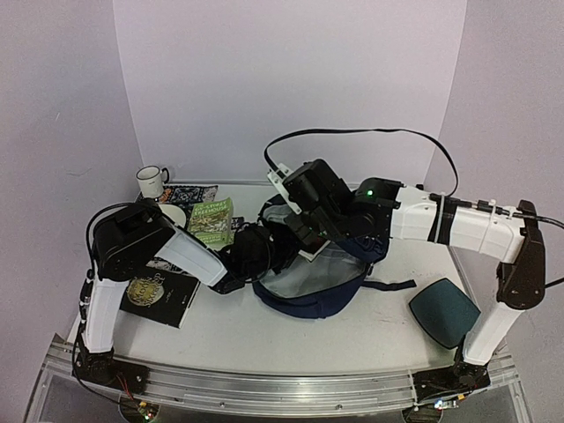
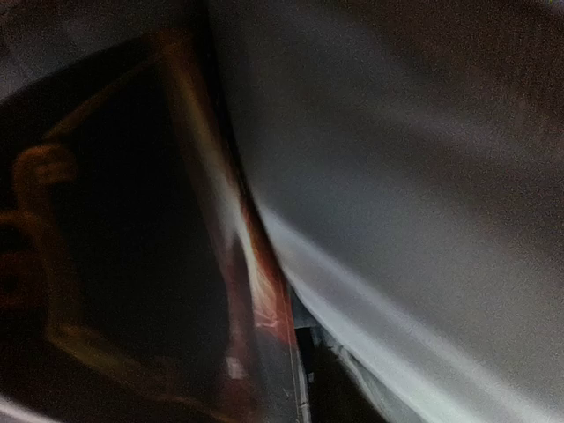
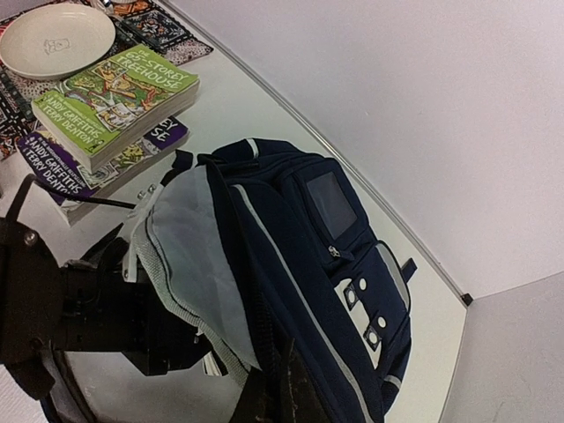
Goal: Pack the student bag
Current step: Place the book in the largest pocket of the bag, then place the largest pocket of the student bag.
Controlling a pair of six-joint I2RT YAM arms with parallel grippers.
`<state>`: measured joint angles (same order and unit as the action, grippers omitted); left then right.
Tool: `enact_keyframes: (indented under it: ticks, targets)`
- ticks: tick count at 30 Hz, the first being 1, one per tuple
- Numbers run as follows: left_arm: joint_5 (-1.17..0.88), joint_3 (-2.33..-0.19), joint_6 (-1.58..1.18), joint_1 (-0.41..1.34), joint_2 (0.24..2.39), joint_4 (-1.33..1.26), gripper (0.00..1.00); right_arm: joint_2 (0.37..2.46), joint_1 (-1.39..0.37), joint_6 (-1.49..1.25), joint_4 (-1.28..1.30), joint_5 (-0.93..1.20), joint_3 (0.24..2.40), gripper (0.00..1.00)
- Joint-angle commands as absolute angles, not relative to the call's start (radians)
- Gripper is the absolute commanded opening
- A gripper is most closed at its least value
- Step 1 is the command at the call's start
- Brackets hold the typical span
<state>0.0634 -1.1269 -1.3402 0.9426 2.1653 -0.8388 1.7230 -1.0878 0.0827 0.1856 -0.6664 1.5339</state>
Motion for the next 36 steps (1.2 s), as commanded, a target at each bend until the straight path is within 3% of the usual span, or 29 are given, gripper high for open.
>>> enact_keyframes:
  ticks: [1,18,31,36]
  targets:
    - [0.076,-1.163,-1.265,0.983,2.150,-0.905,0.42,1.715,-1.102,0.095,0.066,-0.761,1.549,0.00]
    - [0.133,-1.077,-1.029,1.046,1.915,-0.511,0.80,1.732,-1.013,0.118,0.031,-0.799,1.490,0.00]
    - [0.219,-0.907,-0.932,1.046,1.671,-0.367,0.90,1.668,-0.876,0.047,0.024,-0.750,1.341,0.00]
    - [0.390,-0.919,-0.930,1.033,1.567,-0.068,1.00,1.657,-0.850,0.032,0.022,-0.751,1.283,0.00]
